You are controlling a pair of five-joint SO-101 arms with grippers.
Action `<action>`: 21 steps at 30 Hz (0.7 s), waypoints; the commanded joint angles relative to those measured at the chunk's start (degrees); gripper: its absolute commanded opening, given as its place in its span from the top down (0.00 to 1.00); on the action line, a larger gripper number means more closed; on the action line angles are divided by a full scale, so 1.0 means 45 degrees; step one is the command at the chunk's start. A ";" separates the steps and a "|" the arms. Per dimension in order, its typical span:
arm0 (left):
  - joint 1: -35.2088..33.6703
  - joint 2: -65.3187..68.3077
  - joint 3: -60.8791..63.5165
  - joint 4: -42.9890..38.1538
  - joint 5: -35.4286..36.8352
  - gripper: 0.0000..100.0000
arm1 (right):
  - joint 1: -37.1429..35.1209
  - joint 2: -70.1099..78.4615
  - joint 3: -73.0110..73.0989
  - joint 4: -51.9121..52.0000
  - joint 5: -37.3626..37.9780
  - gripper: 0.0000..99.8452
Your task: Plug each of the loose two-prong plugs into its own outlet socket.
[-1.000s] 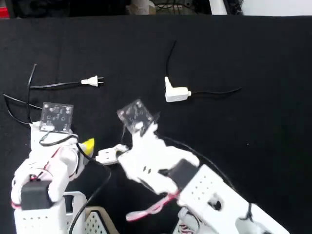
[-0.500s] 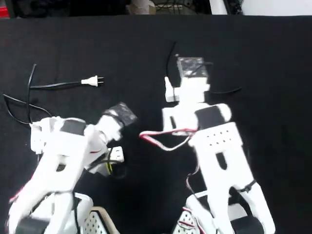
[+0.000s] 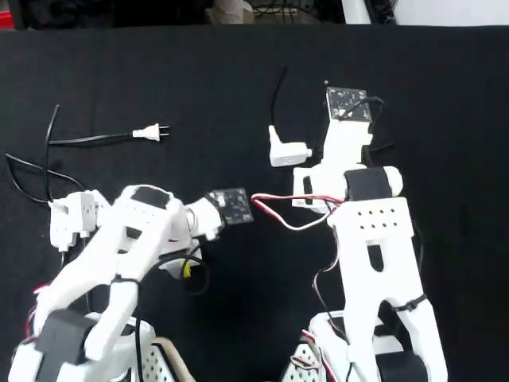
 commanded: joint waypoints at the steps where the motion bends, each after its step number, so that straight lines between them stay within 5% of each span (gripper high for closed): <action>1: 0.0205 0.0469 -0.0479 -0.0117 -0.0215 0.73 | 0.0195 -0.0010 -0.0615 -0.0078 0.0098 0.99; 7: 0.0264 0.0703 -0.0615 -0.0117 0.1465 0.83 | 0.0195 -0.0010 -0.0596 -0.0078 0.0098 0.99; 11: 0.0381 0.0781 -0.1221 -0.0098 0.4122 0.95 | 0.0176 -0.0010 -0.0596 -0.0078 0.0098 0.99; 18: 0.0674 0.0840 -0.2608 0.0332 0.7385 0.96 | 0.0176 -0.0010 -0.0596 -0.0078 0.0098 0.99; 21: 0.0674 0.0860 -0.2901 0.0313 0.7482 0.94 | 0.0156 -0.0010 -0.0576 -0.0078 0.0098 0.99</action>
